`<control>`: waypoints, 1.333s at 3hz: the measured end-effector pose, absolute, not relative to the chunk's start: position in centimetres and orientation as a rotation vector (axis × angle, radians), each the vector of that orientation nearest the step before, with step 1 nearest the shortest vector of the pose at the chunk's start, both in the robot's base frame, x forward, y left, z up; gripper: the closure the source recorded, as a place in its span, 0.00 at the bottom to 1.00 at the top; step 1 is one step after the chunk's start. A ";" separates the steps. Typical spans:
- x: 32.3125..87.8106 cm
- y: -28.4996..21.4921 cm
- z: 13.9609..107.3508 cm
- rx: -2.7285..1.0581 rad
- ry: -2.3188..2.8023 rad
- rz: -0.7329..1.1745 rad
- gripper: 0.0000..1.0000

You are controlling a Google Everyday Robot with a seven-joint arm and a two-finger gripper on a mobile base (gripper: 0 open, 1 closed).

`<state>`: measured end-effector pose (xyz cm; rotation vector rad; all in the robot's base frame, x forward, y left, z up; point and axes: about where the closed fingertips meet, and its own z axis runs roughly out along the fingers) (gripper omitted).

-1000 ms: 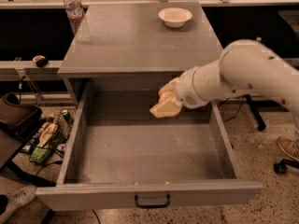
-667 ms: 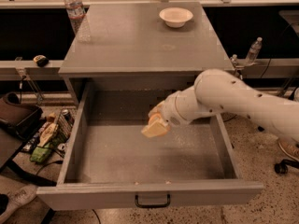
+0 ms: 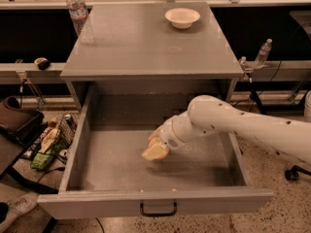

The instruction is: Place orange into top drawer

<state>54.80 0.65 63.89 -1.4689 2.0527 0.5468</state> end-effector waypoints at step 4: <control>54.8 0.7 63.9 -1.469 2.053 0.547 0.04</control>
Offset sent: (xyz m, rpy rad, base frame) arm 0.0000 0.0000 0.0000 0.0000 0.0000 0.0000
